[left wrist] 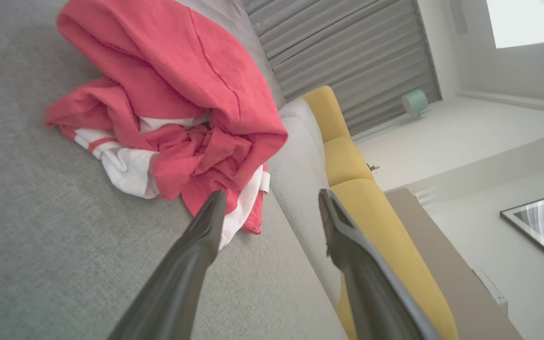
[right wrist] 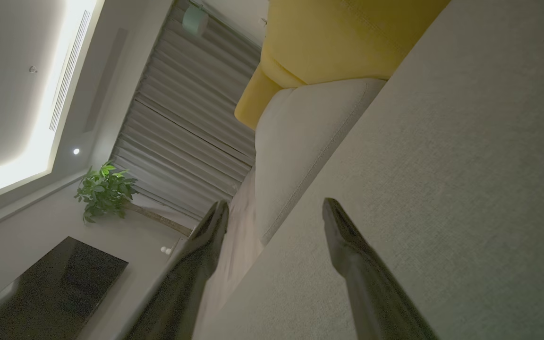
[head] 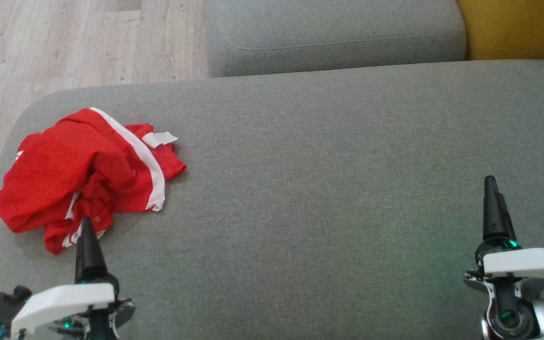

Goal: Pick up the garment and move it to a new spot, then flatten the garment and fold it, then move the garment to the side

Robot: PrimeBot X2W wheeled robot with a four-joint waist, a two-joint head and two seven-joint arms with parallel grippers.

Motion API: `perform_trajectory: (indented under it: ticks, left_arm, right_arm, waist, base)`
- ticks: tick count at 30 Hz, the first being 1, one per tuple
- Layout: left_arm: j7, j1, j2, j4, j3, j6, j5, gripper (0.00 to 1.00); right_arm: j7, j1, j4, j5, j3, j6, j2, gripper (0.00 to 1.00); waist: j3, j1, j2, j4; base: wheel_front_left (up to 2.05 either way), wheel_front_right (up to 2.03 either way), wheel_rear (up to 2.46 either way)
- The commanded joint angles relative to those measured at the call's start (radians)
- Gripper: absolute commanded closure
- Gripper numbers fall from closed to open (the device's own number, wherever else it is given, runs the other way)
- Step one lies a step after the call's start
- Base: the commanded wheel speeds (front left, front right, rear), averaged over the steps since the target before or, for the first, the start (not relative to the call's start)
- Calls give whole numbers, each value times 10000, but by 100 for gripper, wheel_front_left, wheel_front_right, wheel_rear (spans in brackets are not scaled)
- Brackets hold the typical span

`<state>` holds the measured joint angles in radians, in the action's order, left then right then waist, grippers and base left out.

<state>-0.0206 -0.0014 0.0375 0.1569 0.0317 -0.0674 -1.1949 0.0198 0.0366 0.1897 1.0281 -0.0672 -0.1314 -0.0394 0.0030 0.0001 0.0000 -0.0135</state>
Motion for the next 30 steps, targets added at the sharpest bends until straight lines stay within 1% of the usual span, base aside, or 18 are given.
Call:
perform_trajectory:
  ticks: [1,7,18,20,25,26,30]
  left_arm:
    - [-105,-429,71,-420,68,20,304,0]
    - [-282,-495,75,-695,-416,138,1823,0]
    - [-609,-614,110,-861,-1142,414,4208,0]
    - [-699,-668,219,-803,-1363,527,4812,0]
    - [-847,-728,414,-706,-1740,822,5667,0]
    - [-907,-771,490,-661,-1886,950,5968,0]
    - [-1026,-874,663,-585,-2225,1166,6559,0]
  right_arm:
    - [130,492,-458,-291,146,3,-59,0]
    - [306,491,-554,-1362,358,3,-63,0]
    - [631,497,-888,-3265,636,4,-70,0]
    - [720,474,-946,-3716,713,4,-71,0]
    - [867,464,-1066,-4513,828,4,-75,0]
    - [926,457,-1090,-4860,879,4,-76,0]
    - [1044,454,-1129,-5546,974,5,-78,0]
  waist:
    - [-2,-1,0,-4]
    - [-15,-1,0,-15]
    - [8,-1,0,49]
    - [16,-1,0,77]
    - [13,-1,0,91]
    - [13,-1,0,90]
    - [10,-1,0,79]
  base:
    - [0,0,0]
    - [0,0,0]
    - [0,0,0]
    - [0,0,0]
    - [0,0,0]
    - [0,0,0]
    - [0,0,0]
